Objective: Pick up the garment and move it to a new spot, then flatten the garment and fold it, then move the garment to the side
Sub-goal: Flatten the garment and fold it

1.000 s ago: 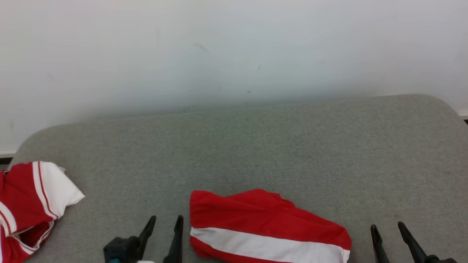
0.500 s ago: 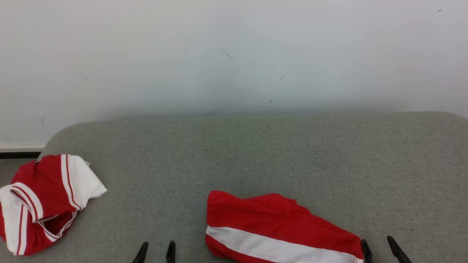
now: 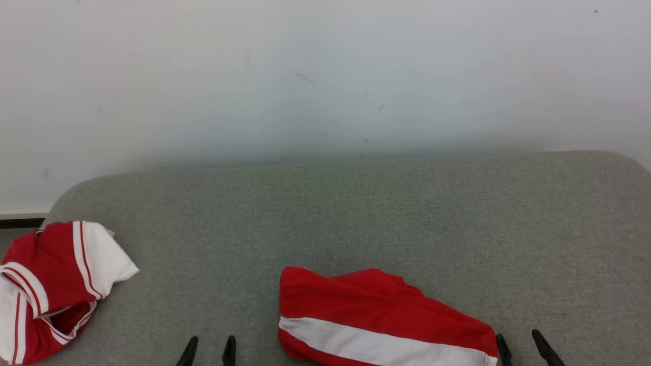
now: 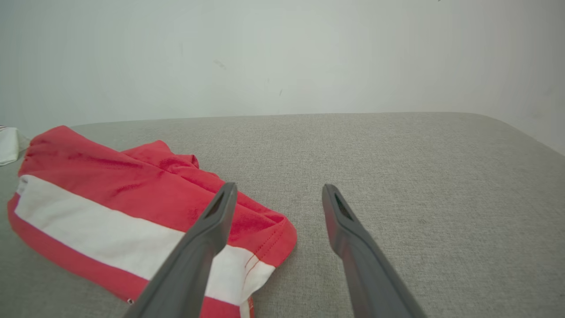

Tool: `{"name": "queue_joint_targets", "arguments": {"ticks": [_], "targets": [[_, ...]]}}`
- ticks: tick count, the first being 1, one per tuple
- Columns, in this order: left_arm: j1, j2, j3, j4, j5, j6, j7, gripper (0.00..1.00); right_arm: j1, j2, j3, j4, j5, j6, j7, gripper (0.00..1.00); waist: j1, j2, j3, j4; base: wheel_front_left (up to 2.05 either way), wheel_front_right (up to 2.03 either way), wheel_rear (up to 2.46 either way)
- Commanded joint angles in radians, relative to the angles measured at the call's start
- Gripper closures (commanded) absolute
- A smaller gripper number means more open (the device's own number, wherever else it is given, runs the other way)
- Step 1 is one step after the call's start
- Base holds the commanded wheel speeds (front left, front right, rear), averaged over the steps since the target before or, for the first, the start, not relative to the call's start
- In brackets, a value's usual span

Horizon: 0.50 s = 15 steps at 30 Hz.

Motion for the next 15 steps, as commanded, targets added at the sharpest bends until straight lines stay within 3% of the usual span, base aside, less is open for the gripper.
{"name": "queue_joint_targets", "arguments": {"ticks": [1,12,15], "targets": [[0.009,-0.001,0.007,0.004,0.021,-0.006,-0.001,0.00,-0.011,-0.001,-0.004,-0.004,0.003,-0.003,0.001,0.00,0.0000,0.0000,0.000,-0.001,0.00,0.00,0.00],[-0.002,-0.006,-0.022,0.050,0.018,-0.030,-0.001,0.00,-0.016,-0.025,0.014,-0.030,0.019,-0.003,0.001,0.00,0.0000,0.0000,0.007,-0.027,0.00,0.00,0.00],[-0.034,0.020,-0.054,0.083,0.009,-0.033,-0.001,0.00,-0.004,-0.056,0.061,0.015,0.030,-0.003,0.025,0.00,0.0000,0.0000,0.016,-0.037,0.00,0.00,0.00]]}}
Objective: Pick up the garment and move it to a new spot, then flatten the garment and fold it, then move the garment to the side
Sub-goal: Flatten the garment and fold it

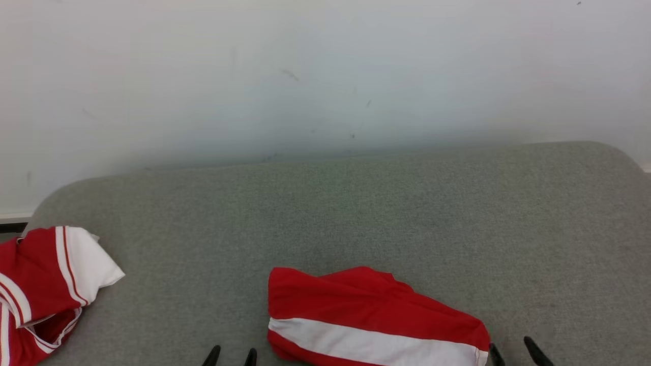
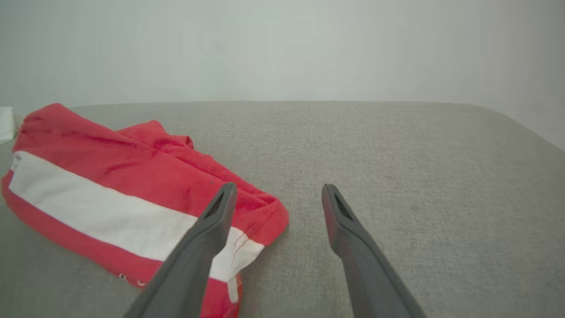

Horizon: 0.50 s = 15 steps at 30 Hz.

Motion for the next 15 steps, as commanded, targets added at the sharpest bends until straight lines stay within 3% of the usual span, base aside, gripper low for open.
{"name": "queue_joint_targets", "arguments": {"ticks": [1,8,15], "targets": [[-0.028,0.027,-0.020,0.023,-0.015,-0.004,0.000,0.00,0.008,-0.024,0.033,0.019,0.013,-0.003,0.030,0.00,0.0000,0.0000,0.008,-0.007,0.00,0.00,0.00],[-0.138,0.137,-0.164,0.100,-0.110,-0.004,0.008,0.00,-0.019,-0.054,0.130,0.053,0.082,-0.003,0.120,0.00,0.0000,0.0000,0.050,-0.022,0.00,0.00,0.00],[-0.235,0.220,-0.259,0.119,-0.207,-0.004,0.032,0.00,-0.079,-0.042,0.191,0.084,0.112,-0.003,0.122,0.00,0.0000,0.0000,0.110,-0.022,0.00,0.00,0.00]]}}
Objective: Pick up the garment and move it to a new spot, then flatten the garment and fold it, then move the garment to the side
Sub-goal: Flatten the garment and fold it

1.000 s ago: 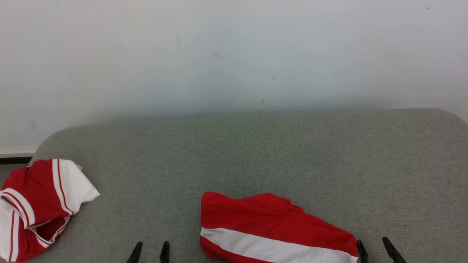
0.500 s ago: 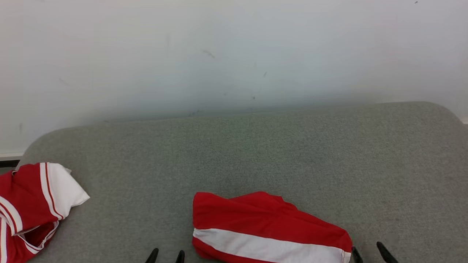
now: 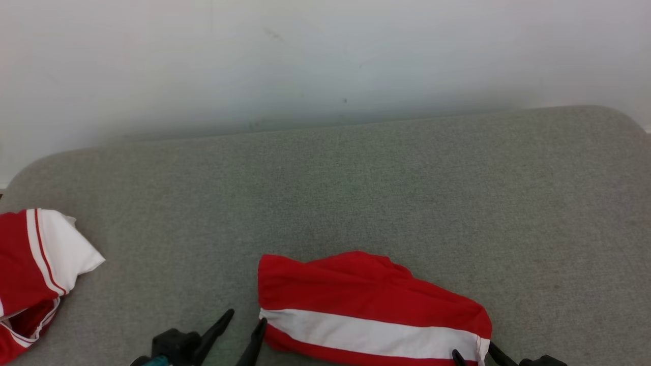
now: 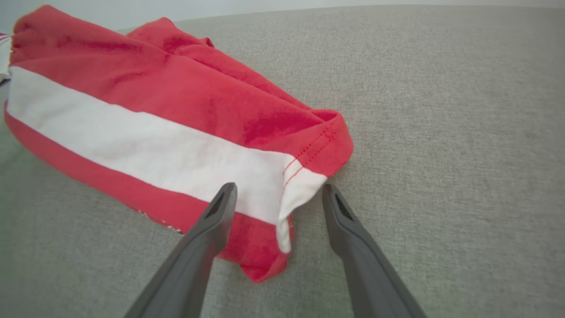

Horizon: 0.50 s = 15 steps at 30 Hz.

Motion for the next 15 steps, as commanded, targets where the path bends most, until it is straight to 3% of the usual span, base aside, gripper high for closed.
{"name": "queue_joint_targets", "arguments": {"ticks": [1,15], "targets": [[-0.013,0.013,-0.010,0.004,-0.021,-0.002,0.001,0.00,-0.012,-0.005,0.004,0.011,0.010,-0.003,-0.006,0.00,0.0000,-0.0001,0.014,0.000,0.00,0.00,0.00],[-0.126,0.121,-0.184,0.007,-0.196,-0.002,0.007,0.00,-0.078,-0.017,0.077,0.075,0.052,-0.003,-0.061,0.00,0.0000,-0.0001,0.056,0.000,0.00,0.00,0.00]]}}
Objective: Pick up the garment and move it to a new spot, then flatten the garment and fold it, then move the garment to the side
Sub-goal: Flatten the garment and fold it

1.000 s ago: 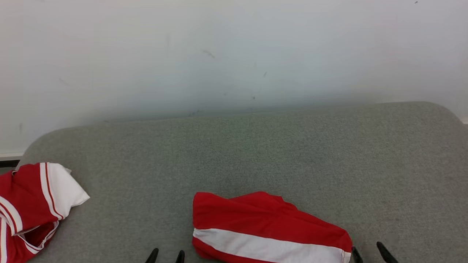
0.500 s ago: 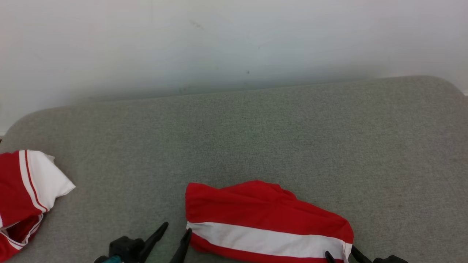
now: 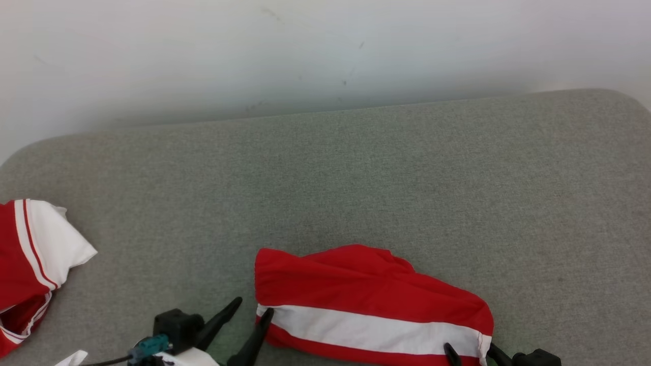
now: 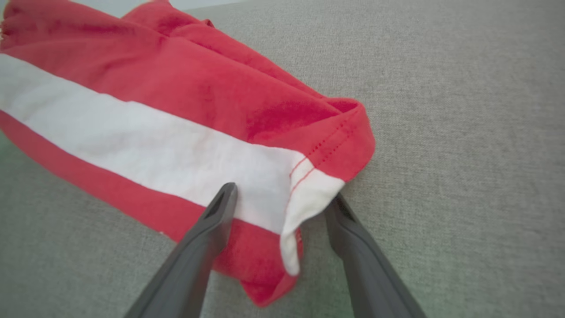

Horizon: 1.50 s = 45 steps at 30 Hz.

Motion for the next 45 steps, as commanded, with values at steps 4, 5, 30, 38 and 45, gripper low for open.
{"name": "queue_joint_targets", "arguments": {"ticks": [4,5,30,38,45], "targets": [[-0.036,0.035,-0.043,-0.008,-0.047,-0.002,0.000,0.00,-0.022,-0.011,0.006,0.012,0.011,-0.003,-0.013,0.00,-0.0001,0.0000,0.005,-0.001,0.00,0.00,0.00],[-0.043,0.040,-0.053,-0.005,-0.057,-0.002,0.001,0.00,-0.024,-0.011,0.010,0.014,0.013,-0.003,-0.016,0.00,-0.0001,0.0000,0.007,-0.002,0.00,0.00,0.00],[-0.104,0.117,-0.273,-0.075,-0.214,-0.002,-0.002,1.00,-0.045,-0.042,0.076,-0.024,0.109,-0.003,-0.048,1.00,-0.0001,0.0000,0.002,-0.017,0.00,0.00,0.00],[-0.039,0.172,-0.234,-0.307,-0.356,0.006,0.059,1.00,-0.004,-0.102,0.040,-0.146,0.228,-0.003,-0.050,1.00,-0.0001,0.0000,-0.032,-0.018,0.00,0.00,0.00],[0.008,0.263,-0.162,-0.575,-0.486,0.058,0.121,1.00,0.046,-0.219,0.002,-0.345,0.380,-0.003,0.008,1.00,-0.0001,0.0000,-0.062,-0.017,0.00,0.00,0.00]]}}
